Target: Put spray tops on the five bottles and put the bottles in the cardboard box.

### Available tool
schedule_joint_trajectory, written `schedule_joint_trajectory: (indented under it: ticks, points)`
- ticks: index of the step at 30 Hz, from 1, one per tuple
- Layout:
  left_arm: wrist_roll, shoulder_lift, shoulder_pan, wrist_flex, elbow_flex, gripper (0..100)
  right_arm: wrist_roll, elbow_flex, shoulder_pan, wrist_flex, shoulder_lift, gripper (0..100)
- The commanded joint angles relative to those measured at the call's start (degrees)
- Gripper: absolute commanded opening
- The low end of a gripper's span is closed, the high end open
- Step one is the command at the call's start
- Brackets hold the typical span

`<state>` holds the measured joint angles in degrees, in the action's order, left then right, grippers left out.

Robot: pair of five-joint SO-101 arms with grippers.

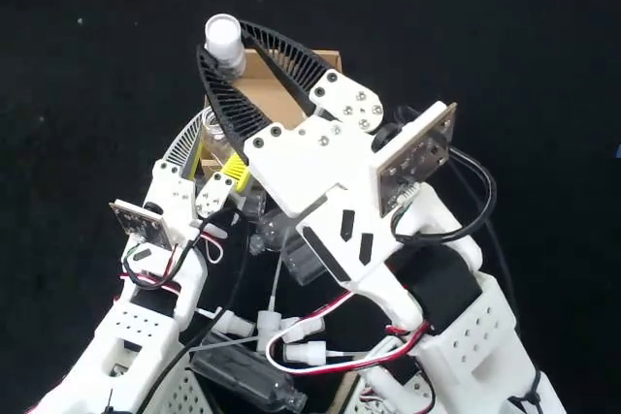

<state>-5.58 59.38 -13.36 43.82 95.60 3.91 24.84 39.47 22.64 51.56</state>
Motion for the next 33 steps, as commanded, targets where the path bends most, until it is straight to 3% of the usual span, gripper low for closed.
schedule_joint_trajectory:
  ticks: [1,10,33]
  points:
    - [-0.4,0.4,-0.6,0.7,1.4,4,-0.5,-0.6,-1.5,-1.8,2.3,1.1]
    - [-0.4,0.4,-0.6,0.7,1.4,4,-2.6,-3.3,1.5,3.6,3.5,1.1]
    - [-0.4,0.4,-0.6,0.7,1.4,4,-2.5,-5.4,1.4,1.8,-10.6,1.1]
